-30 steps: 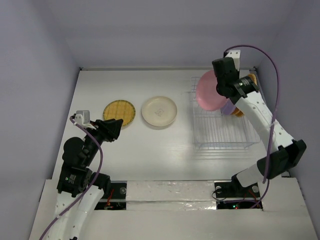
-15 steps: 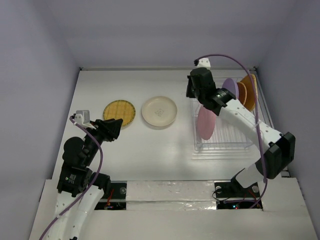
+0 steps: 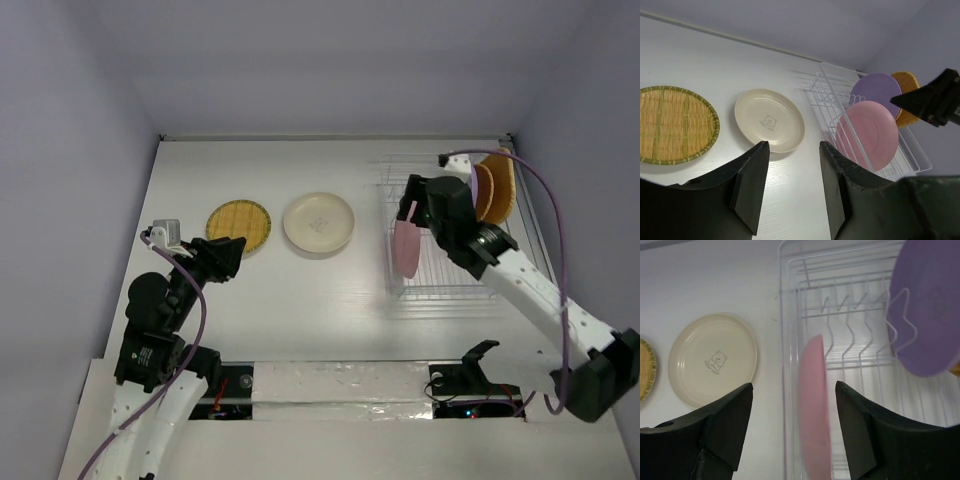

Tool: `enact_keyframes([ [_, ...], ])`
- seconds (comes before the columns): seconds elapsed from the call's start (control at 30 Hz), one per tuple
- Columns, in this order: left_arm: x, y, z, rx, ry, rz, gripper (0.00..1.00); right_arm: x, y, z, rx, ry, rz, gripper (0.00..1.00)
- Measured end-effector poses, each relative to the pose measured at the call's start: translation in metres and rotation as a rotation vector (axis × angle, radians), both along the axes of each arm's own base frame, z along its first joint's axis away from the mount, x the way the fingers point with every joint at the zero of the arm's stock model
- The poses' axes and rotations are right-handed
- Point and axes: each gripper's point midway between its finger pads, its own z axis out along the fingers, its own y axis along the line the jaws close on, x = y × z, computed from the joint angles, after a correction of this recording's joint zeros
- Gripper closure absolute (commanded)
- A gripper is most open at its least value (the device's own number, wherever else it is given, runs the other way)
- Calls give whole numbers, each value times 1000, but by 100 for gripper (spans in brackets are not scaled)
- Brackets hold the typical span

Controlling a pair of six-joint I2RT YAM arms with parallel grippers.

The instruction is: Unload the plates from the dish rack

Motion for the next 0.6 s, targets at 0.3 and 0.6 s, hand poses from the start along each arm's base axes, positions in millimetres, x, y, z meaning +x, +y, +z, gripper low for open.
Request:
enact_keyframes([
  [0.3,0,0,0,0,0,0,58,-28,-14,15,151,-93,36,23],
  [0.6,0,0,0,0,1,0,58,-16,-22,-66,199,87,78,62],
])
